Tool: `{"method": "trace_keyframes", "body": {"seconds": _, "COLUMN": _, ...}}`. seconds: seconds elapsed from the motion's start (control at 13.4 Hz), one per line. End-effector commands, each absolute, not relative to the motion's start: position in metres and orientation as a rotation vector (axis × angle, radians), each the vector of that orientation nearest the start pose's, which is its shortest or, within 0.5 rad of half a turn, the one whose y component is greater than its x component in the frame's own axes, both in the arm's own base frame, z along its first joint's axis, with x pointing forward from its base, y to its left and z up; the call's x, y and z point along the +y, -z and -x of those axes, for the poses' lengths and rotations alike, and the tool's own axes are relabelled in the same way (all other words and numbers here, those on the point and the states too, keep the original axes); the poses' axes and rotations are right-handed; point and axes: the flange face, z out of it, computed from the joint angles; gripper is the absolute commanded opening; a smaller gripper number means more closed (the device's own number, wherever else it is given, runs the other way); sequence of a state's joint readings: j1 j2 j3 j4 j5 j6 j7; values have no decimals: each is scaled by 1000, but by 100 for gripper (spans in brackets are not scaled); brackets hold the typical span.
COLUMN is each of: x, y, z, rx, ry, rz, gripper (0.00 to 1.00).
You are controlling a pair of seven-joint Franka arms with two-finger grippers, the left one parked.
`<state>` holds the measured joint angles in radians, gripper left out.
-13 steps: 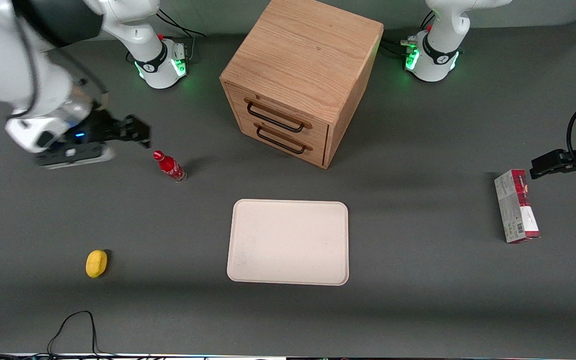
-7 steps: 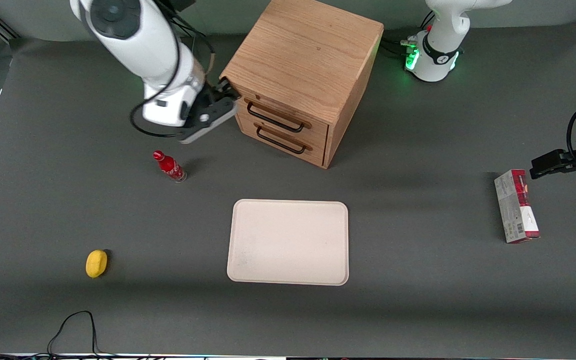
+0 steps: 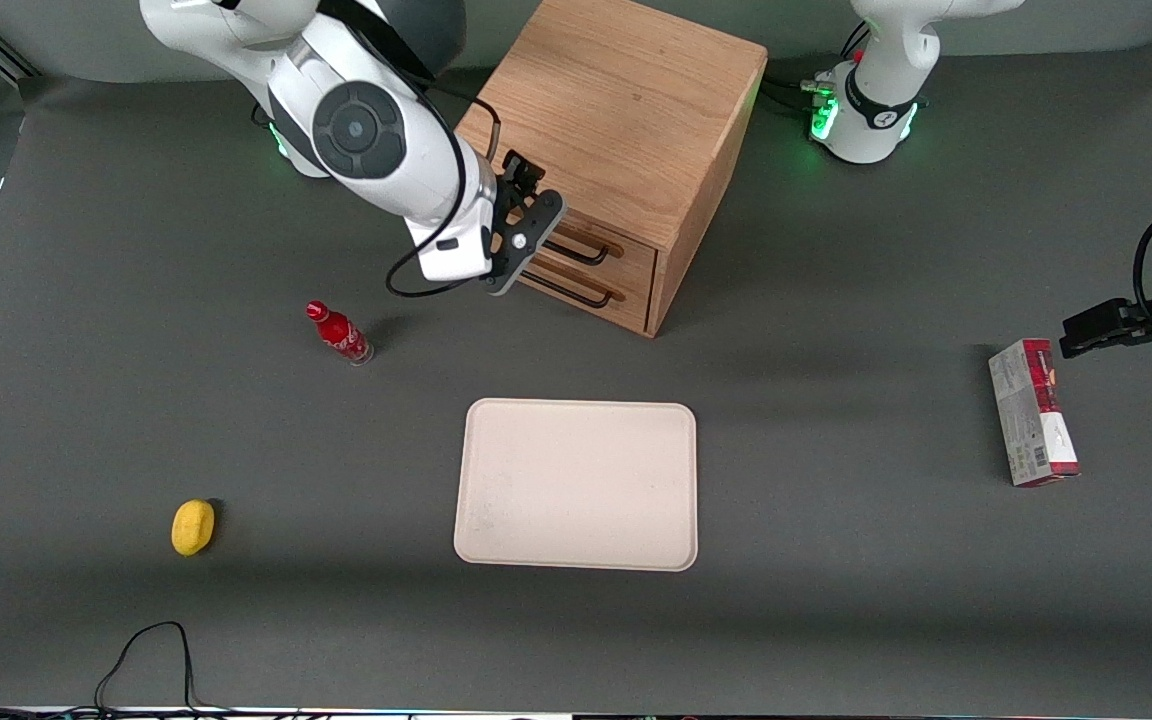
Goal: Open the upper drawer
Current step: 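Move the right gripper to the upper drawer's black handle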
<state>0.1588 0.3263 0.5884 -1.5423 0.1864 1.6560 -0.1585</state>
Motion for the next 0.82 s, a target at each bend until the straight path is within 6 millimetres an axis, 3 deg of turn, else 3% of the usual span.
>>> {"method": "trace_keyframes", "body": {"seconds": 0.0, "x": 411, "y": -459, "z": -474, "rx": -1263, "ry": -355, "rz": 2485, "gripper": 100}}
{"method": "trace_keyframes", "body": {"seconds": 0.37, "x": 412, "y": -416, "z": -468, "rx": -1317, "ry": -311, "rz": 2490, "gripper": 100}}
{"method": "trace_keyframes", "body": {"seconds": 0.75, "x": 417, "y": -394, "z": -461, "rx": -1321, "ry": -256, "rz": 2501, "gripper": 100}}
